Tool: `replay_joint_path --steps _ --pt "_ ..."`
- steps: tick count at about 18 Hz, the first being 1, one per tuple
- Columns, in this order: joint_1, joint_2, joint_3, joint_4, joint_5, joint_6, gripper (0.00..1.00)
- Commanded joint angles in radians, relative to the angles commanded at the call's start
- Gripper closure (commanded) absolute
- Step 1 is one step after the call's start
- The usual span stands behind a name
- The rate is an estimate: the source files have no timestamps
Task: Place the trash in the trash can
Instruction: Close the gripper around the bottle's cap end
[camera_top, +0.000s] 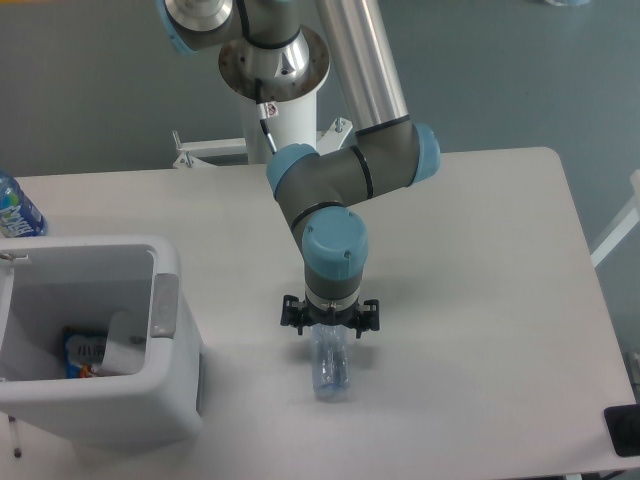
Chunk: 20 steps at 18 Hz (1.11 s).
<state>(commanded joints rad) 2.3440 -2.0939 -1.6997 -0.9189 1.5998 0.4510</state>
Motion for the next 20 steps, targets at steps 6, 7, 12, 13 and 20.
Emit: replay_joint_path --steps 6,7,12,13,20 --pt "-0.002 -0.003 -0.002 0.002 0.009 -0.002 0.03" --pt "-0.003 -0.005 -0.002 0.003 0.017 -0.002 0.05" --pt "-0.003 -0.003 -0.002 0.003 0.019 -0.002 0.22" --pt "-0.003 -0.003 -0.002 0.003 0.019 -0.002 0.23" --pt "-0.003 -0.002 -0.002 0.005 0.019 -0.002 0.37"
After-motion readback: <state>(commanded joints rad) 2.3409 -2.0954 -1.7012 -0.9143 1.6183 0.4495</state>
